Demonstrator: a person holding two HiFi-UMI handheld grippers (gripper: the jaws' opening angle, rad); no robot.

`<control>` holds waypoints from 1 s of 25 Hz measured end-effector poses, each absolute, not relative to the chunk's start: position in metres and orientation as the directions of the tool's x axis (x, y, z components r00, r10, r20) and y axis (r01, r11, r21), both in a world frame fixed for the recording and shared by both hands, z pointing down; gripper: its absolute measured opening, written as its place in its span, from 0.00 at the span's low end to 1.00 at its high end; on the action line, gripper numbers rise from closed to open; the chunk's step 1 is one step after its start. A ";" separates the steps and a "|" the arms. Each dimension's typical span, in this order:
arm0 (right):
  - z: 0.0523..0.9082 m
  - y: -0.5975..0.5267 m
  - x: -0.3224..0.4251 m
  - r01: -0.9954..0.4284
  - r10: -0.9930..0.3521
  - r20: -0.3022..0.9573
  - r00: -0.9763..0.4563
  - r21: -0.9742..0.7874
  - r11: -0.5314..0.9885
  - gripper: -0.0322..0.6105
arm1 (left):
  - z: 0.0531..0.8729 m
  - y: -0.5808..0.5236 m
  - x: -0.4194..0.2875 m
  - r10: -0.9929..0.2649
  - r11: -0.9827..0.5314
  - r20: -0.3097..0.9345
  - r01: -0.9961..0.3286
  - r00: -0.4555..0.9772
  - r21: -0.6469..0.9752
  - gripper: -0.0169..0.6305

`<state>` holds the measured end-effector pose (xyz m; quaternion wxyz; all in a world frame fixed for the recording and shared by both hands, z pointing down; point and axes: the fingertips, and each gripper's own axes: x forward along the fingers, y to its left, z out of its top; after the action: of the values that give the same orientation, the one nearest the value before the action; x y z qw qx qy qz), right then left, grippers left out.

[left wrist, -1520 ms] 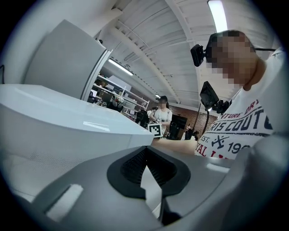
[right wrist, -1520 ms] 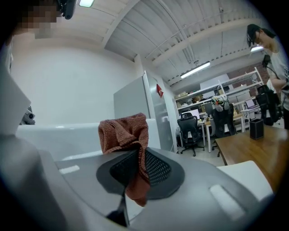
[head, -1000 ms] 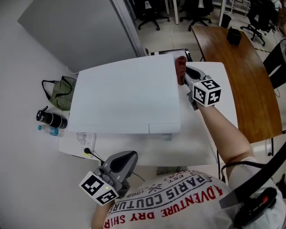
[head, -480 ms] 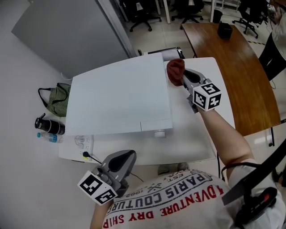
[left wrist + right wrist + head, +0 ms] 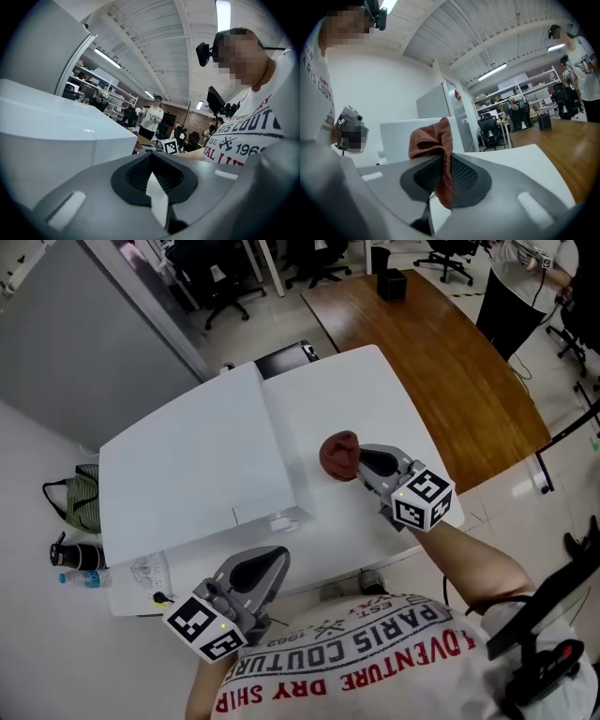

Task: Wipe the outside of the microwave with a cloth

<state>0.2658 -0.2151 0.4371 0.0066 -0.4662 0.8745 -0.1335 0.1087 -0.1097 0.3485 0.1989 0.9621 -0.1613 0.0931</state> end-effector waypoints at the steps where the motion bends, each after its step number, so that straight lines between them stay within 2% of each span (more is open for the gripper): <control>1: 0.440 -0.203 0.263 -0.811 -0.813 0.120 -0.569 -0.242 0.532 0.11 | 0.348 -0.109 0.115 -0.253 -0.876 0.239 -0.327 0.937 0.354 0.03; 6: 0.452 -0.164 0.244 -0.787 -0.783 0.137 -0.607 -0.241 0.568 0.11 | 0.350 -0.105 0.135 -0.195 -0.893 0.229 -0.269 0.954 0.360 0.03; 12: 0.466 -0.150 0.230 -0.784 -0.794 0.127 -0.595 -0.309 0.538 0.11 | 0.349 -0.106 0.137 -0.155 -0.902 0.234 -0.234 0.960 0.362 0.03; 19: 0.486 -0.165 0.199 -0.755 -0.757 0.146 -0.637 -0.315 0.574 0.11 | 0.344 -0.112 0.122 -0.164 -0.906 0.239 -0.242 0.957 0.346 0.03; 25: 0.492 -0.187 0.188 -0.753 -0.755 0.153 -0.638 -0.327 0.571 0.11 | 0.341 -0.122 0.098 -0.228 -0.889 0.248 -0.305 0.941 0.340 0.03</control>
<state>0.1877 -0.1869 0.4917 0.0016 -0.4254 0.8862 -0.1836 0.0982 -0.1216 0.3406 0.1906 0.9666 -0.1379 0.1013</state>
